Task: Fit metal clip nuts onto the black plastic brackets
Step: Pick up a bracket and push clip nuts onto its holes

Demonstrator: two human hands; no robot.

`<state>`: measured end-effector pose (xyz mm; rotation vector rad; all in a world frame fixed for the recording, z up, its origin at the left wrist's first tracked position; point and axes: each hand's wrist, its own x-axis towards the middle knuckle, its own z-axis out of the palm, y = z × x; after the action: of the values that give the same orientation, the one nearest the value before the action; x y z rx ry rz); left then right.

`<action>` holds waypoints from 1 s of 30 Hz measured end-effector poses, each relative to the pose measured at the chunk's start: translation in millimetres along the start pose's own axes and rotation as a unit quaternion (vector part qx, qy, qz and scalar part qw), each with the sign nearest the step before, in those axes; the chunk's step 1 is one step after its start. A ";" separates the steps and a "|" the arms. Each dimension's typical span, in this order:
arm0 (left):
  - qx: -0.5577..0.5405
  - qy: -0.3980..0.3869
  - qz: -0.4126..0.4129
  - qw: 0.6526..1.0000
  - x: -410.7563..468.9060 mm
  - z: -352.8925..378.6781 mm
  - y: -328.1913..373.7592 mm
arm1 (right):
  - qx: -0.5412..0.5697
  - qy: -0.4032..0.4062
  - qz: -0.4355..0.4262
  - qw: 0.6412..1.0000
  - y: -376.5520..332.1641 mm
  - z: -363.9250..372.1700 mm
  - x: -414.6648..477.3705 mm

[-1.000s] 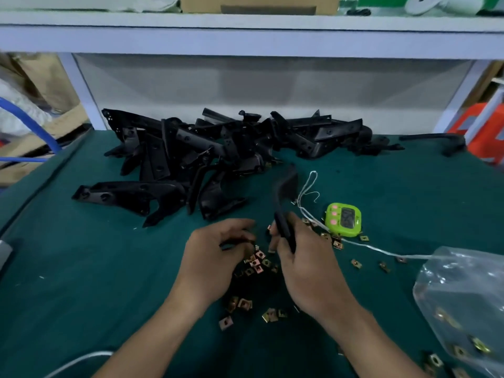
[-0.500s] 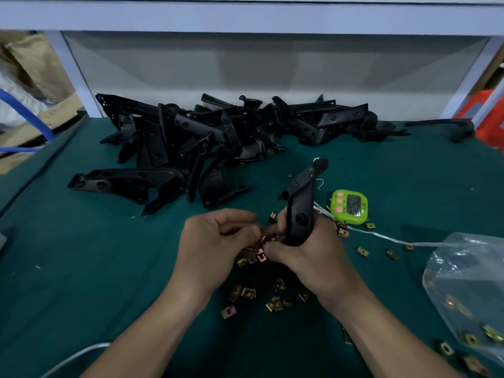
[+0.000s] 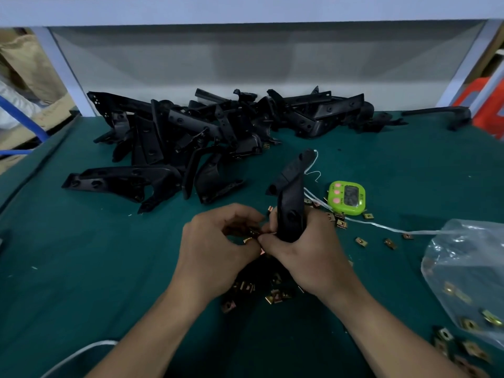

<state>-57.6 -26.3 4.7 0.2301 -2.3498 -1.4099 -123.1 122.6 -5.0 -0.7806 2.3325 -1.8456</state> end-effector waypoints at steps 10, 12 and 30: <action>0.027 0.030 0.027 0.999 -5.0 1.3 4.3 | 0.018 0.007 -0.005 1.000 3.1 -1.4 2.0; 0.028 0.034 0.035 0.998 -5.8 0.9 5.5 | 0.033 0.002 -0.009 0.999 4.2 -2.0 3.0; 0.049 0.006 0.016 0.999 -5.2 1.7 -0.8 | 0.004 -0.012 0.009 1.000 0.3 -14.0 5.0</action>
<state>-53.6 -23.6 2.0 0.2252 -2.4043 -1.2769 -132.4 133.0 -0.1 -0.7738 2.3098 -1.8270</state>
